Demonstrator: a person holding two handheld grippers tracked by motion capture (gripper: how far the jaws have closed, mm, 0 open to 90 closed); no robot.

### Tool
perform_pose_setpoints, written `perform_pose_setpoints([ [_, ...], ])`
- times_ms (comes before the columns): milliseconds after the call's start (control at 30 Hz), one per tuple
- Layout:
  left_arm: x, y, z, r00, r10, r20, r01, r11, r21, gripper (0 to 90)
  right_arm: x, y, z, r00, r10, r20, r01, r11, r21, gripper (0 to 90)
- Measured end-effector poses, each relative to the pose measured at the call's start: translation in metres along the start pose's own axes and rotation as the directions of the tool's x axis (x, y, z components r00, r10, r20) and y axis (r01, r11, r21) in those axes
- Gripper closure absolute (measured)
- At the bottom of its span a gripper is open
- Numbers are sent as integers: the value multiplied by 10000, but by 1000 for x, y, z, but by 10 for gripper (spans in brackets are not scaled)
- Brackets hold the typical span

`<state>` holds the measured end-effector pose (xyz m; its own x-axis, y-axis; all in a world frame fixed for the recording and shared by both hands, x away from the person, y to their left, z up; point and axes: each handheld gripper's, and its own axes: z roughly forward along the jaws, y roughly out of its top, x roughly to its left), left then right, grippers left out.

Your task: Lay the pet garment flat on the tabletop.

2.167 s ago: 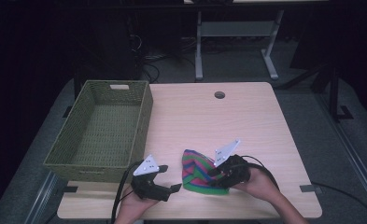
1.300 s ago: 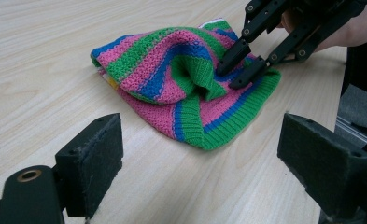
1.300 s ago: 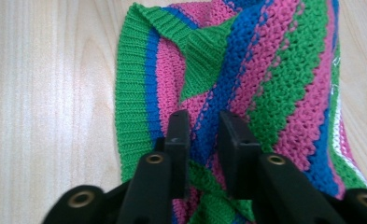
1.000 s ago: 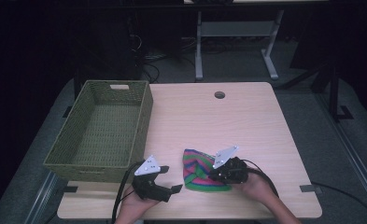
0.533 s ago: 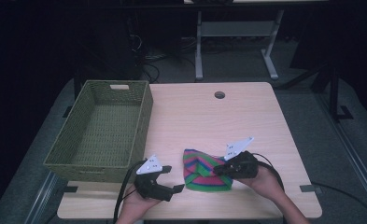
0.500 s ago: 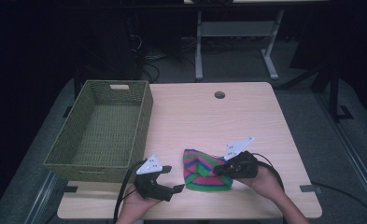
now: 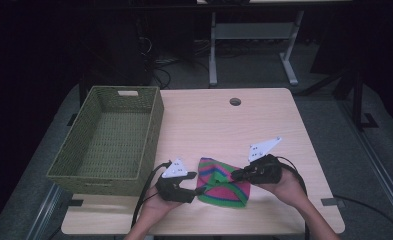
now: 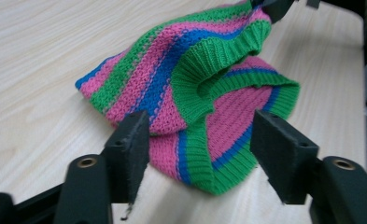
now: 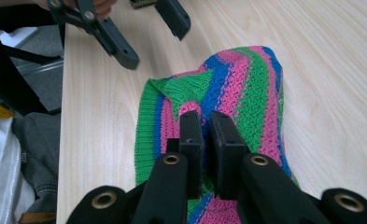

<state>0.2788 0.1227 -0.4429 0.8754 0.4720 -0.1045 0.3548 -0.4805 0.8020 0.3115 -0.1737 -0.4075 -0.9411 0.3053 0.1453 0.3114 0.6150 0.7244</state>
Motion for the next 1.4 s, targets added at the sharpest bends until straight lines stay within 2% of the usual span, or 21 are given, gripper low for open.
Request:
perform_pose_setpoints([
  [100,0,5,6,9982,590,-83,-588,9981,198,438,-4,-2,0,9995,233,-228,-236,9997,-103,839],
  [200,3,9,12,9966,818,7,-818,9962,286,484,-9,-5,-1,9992,302,-270,-305,9995,-103,839],
  [267,6,12,17,9971,732,202,-738,9966,355,493,-10,-6,-2,9988,378,-323,-383,9992,-138,839],
  [333,7,15,23,9957,917,136,-921,9950,391,509,-12,-8,-3,9982,444,-397,-451,9989,-163,838],
  [533,13,17,36,9961,716,514,-742,9959,514,526,-15,-12,-5,9974,542,-472,-548,9984,-104,838],
  [600,14,17,40,9952,778,587,-823,9935,786,528,-16,-12,-4,9973,560,-479,-562,9984,-38,839],
  [667,15,15,45,9961,658,588,-715,9924,1005,532,-17,-13,-3,9972,581,-472,-582,9983,-1,838],
  [767,16,15,49,9955,694,640,-763,9907,1125,560,-19,-15,-3,9968,657,-466,-655,9978,47,838],
  [900,13,14,52,9956,850,388,-891,9887,1202,606,-21,-18,-2,9962,749,-440,-745,9972,92,837],
  [1000,13,14,53,9925,1206,220,-1225,9836,1324,643,-22,-20,0,9959,791,-439,-787,9968,108,837],
  [1200,16,14,53,9938,1097,161,-1109,9867,1187,756,-23,-21,-1,9957,845,-387,-845,9964,25,836],
  [1300,15,14,53,9916,1295,63,-1293,9846,1178,797,-24,-21,-1,9955,871,-367,-872,9962,-12,836],
  [1333,15,15,52,9895,1442,54,-1437,9813,1277,813,-24,-22,-1,9955,874,-354,-874,9962,2,836],
  [1400,14,15,52,9905,1377,33,-1372,9835,1176,833,-24,-22,-1,9959,846,-331,-846,9964,8,836],
])
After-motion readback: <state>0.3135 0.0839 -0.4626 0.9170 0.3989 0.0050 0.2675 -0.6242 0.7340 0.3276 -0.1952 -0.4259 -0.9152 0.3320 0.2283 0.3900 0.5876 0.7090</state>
